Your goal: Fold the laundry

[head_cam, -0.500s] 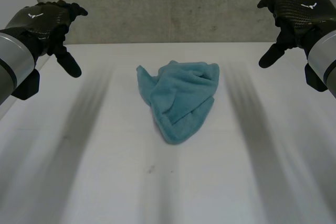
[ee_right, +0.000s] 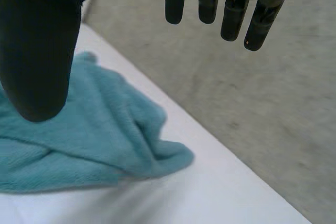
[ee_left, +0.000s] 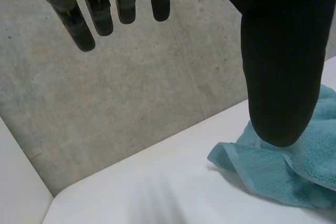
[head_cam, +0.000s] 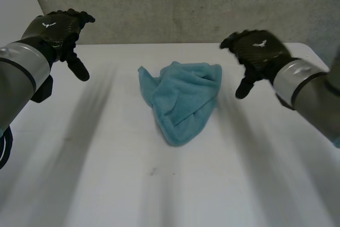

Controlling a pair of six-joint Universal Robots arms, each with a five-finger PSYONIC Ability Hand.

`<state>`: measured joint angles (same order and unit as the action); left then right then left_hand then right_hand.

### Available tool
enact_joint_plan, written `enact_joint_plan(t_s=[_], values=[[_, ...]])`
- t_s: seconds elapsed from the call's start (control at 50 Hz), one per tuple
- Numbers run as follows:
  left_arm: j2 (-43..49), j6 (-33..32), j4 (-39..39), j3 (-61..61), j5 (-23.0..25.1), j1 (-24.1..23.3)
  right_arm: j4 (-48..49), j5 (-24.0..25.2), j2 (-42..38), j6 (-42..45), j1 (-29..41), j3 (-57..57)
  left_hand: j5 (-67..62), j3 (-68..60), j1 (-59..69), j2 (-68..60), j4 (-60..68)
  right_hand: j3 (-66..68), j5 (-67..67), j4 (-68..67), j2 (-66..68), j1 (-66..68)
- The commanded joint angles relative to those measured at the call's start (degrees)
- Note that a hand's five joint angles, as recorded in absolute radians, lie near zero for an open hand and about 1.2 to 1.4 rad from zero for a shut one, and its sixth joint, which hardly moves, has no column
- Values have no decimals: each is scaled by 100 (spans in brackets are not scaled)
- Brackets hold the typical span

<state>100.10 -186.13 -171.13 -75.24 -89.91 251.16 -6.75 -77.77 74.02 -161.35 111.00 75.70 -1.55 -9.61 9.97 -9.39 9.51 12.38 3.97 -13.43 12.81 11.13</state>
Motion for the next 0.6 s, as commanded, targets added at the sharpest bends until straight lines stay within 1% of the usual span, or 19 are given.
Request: enact_joint_plan(t_s=[0.02,0.08,0.12,0.14,0.18,0.2,0.24,0.26,0.32,0.34,0.36,0.4,0.42,0.44,0.46,0.48,0.52,0.54,0.6], values=[[-17,7,-113,-17,0,12,270,553,-1914,561,782,-1371,133,-61,25,-83,71,-238,-397,343,-281,-113],[-17,7,-166,-26,-9,12,323,561,-2269,500,827,-1734,133,-61,25,-83,71,-238,-397,343,-281,-113],[-17,7,-183,-35,-9,12,367,596,-2986,508,958,-2416,133,-61,25,-83,71,-238,-397,343,-281,-113],[-17,7,-183,-52,-9,3,367,597,-2990,508,958,-2420,133,-61,25,-83,71,-238,-397,343,-281,-113],[-8,7,-192,-52,-9,-6,376,605,-3655,517,1186,-3067,133,-61,25,-83,71,-238,-397,343,-281,-113],[-8,7,-184,-61,-9,-14,376,605,-3658,517,1187,-3070,133,-61,25,-83,71,-238,-397,343,-281,-113],[1,7,-183,-70,-9,-23,385,614,-4296,535,1318,-3691,133,-61,25,-83,71,-238,-397,343,-281,-113],[1,7,-183,-70,-9,-32,385,614,-4299,535,1319,-3694,133,-61,25,-83,71,-238,-397,343,-281,-113],[27,7,-183,-70,-17,-32,402,553,-4824,544,1424,-4263,133,-61,25,-83,71,-238,-397,343,-281,-113],[45,7,-183,-70,-9,-32,402,526,-5009,552,1450,-4500,133,-61,25,-83,71,300,140,-194,256,425],[54,7,-192,-70,-17,-32,402,526,-5011,552,1451,-4503,133,-61,25,-83,71,309,150,-203,265,434],[62,16,-192,-70,-17,-32,402,491,-5195,570,1477,-4792,133,-61,25,-83,71,3605,3446,-3499,3561,3730],[62,16,-192,-70,-17,-41,402,491,-5196,570,1477,-4793,133,-61,25,-83,71,3622,3463,-3517,3579,3747],[62,16,-192,-70,-17,-41,411,491,-5179,561,1468,-4871,133,-61,25,-83,71,5721,5562,-5616,5677,5846],[71,16,-192,-70,-17,-50,463,482,-5100,570,1460,-4941,133,-61,25,-83,71,6752,6593,-6646,6708,6877],[80,16,-192,-70,-17,-50,464,482,-5099,570,1459,-4942,133,-61,25,-83,71,6762,6603,-6657,6719,6887],[124,7,-192,-70,-17,-50,700,273,-4636,474,1442,-4969,150,-44,8,-66,54,6762,6603,-6657,6719,6887],[176,-2,-201,-70,-9,-50,701,271,-4633,473,1442,-4968,150,-44,8,-66,54,6762,6603,-6657,6719,6887],[325,-2,-288,-70,-9,-58,780,-9,-3960,333,1451,-4794,150,-44,8,-66,54,6762,6603,-6657,6719,6887]])
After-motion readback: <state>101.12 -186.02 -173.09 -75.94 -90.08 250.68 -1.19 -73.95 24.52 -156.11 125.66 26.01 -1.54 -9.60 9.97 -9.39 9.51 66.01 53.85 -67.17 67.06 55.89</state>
